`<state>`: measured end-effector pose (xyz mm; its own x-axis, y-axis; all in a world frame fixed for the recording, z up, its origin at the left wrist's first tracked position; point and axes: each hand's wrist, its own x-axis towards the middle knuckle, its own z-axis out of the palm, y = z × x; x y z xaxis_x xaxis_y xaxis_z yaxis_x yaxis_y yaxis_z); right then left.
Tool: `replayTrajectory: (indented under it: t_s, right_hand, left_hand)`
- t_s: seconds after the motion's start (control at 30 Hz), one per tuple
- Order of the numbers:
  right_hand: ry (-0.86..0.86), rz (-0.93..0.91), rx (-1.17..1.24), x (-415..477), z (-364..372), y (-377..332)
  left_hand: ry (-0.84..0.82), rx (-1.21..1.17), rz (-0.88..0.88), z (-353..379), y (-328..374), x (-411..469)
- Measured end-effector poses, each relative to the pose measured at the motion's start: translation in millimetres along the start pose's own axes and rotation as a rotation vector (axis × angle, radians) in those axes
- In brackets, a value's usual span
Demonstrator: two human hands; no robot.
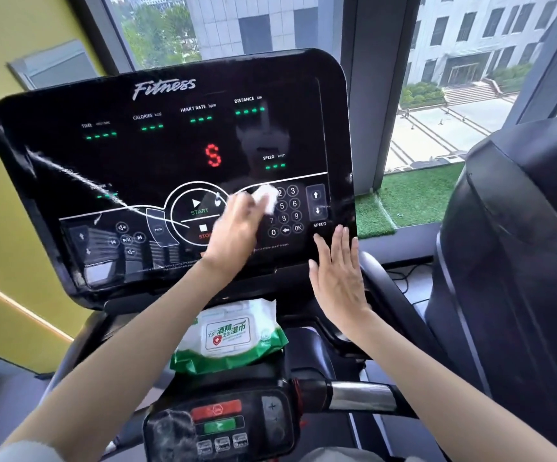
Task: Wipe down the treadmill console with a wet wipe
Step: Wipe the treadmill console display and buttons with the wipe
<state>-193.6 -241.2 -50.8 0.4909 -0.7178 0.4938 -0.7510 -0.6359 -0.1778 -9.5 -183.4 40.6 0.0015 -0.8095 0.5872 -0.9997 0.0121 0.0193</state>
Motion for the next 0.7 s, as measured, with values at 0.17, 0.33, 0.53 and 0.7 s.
replayTrajectory:
  t_s: [0.17,0.33,0.53,0.7]
  right_hand:
    - [0.013,-0.017,-0.041,0.0,2.1,0.4]
    - [0.02,-0.037,-0.063,-1.0,0.4,4.2]
    - [0.016,-0.016,-0.038,-0.3,-1.9,1.9]
    - [0.023,-0.015,-0.021,-0.2,-1.7,4.4]
  left_hand:
    - [-0.073,0.024,0.068,8.9,18.1,-0.2]
    - [0.044,0.037,0.045,3.5,-6.6,7.1]
    - [-0.085,0.111,0.258,14.7,20.7,1.3]
    - [0.042,0.045,0.096,-5.6,14.9,40.7]
